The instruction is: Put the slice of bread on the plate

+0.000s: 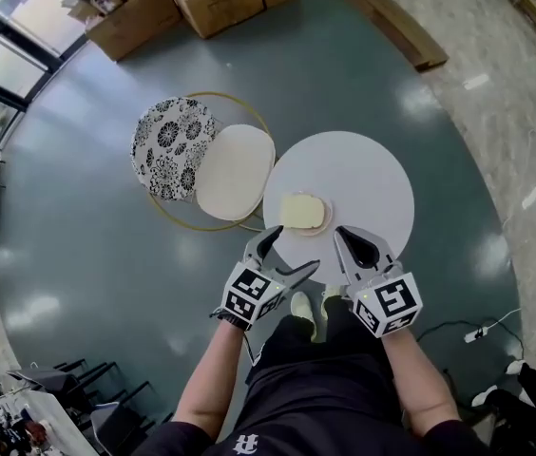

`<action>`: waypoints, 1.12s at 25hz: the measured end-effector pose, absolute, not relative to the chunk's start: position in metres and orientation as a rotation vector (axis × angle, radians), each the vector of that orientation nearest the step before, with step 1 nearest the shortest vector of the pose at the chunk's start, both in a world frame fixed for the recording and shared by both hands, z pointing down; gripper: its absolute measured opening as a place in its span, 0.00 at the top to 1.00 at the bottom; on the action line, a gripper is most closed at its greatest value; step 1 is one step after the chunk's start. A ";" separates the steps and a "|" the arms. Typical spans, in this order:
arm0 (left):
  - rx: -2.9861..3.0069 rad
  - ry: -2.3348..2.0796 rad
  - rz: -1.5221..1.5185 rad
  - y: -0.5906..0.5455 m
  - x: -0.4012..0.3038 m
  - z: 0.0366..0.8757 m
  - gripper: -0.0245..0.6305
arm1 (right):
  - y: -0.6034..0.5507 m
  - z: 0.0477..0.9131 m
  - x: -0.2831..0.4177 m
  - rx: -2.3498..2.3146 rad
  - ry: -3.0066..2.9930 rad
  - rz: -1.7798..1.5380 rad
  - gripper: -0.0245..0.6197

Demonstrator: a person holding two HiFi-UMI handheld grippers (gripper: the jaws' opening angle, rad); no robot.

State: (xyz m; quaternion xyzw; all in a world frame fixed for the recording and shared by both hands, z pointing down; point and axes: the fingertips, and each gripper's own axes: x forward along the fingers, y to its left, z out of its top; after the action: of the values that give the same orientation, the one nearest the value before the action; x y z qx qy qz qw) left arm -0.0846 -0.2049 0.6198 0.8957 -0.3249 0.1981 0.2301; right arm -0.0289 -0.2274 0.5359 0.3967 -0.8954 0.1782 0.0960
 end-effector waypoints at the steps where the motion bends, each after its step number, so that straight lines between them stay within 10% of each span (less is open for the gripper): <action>1: 2.478 -0.888 0.521 -0.202 -0.081 0.605 0.27 | -0.226 0.530 -0.029 1.179 -2.656 0.520 0.95; 10: 2.604 -0.906 0.356 -0.183 -0.065 0.497 0.32 | -0.215 0.472 -0.025 1.225 -2.700 0.416 0.95; 15: 2.635 -1.013 0.265 -0.185 -0.065 0.454 0.47 | -0.211 0.441 -0.020 1.256 -2.728 0.351 0.95; 22: 2.638 -1.234 0.100 -0.190 -0.069 0.396 0.94 | -0.203 0.401 -0.019 1.286 -2.770 0.285 0.95; 28: 2.678 -1.272 0.041 -0.183 -0.057 0.368 0.95 | -0.190 0.381 -0.017 1.285 -2.804 0.253 0.95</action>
State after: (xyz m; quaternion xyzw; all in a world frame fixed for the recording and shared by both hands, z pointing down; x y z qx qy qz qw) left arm -0.0569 -0.1833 0.3678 0.8996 -0.4274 0.0137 0.0883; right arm -0.0175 -0.1903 0.3811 0.4152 -0.9058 0.0817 0.0236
